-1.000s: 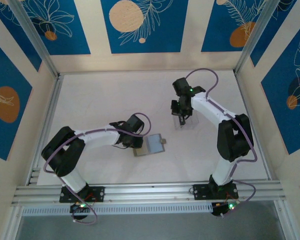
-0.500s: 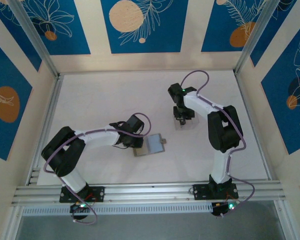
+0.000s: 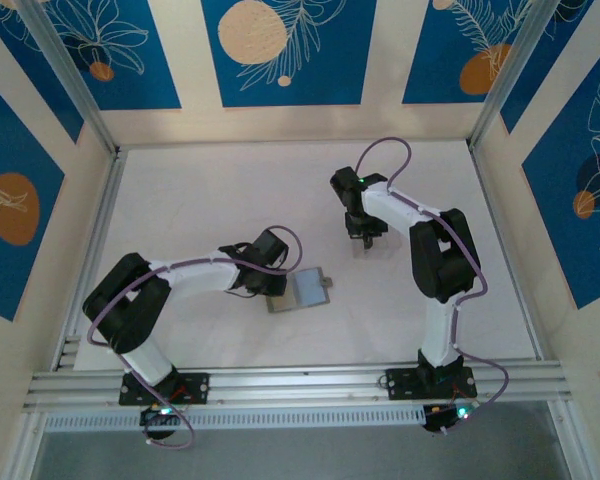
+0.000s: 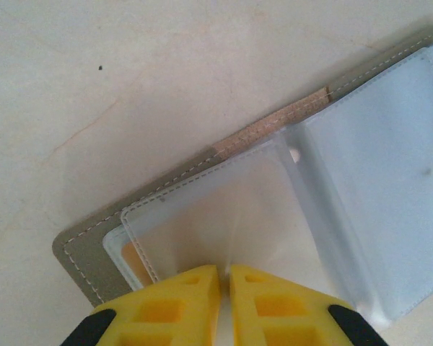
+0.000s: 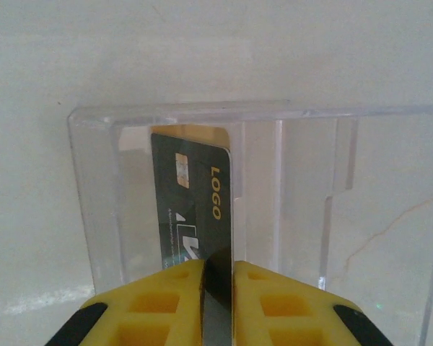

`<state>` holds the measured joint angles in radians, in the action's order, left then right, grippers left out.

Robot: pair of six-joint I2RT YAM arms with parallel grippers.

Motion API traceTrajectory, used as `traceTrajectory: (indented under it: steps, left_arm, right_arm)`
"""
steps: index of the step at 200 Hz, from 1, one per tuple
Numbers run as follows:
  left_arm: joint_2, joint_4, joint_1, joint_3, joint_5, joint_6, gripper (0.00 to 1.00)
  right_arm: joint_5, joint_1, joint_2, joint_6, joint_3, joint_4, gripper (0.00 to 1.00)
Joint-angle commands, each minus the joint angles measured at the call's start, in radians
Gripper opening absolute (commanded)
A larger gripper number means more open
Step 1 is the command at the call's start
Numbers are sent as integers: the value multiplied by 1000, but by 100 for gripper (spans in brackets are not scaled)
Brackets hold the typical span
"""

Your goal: Put the credit cards into the card holder

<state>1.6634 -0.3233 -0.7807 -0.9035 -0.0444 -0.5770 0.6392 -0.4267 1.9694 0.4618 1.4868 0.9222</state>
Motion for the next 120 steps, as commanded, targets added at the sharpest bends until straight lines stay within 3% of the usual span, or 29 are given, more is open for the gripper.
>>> traceTrajectory:
  steps: [1, 120]
  left_arm:
    - [54, -73, -14, 52, -12, -9, 13]
    - [61, -65, -14, 52, -23, -13, 12]
  right_arm:
    - [56, -9, -2, -1, 27, 44, 17]
    - [69, -27, -33, -6, 53, 86, 7]
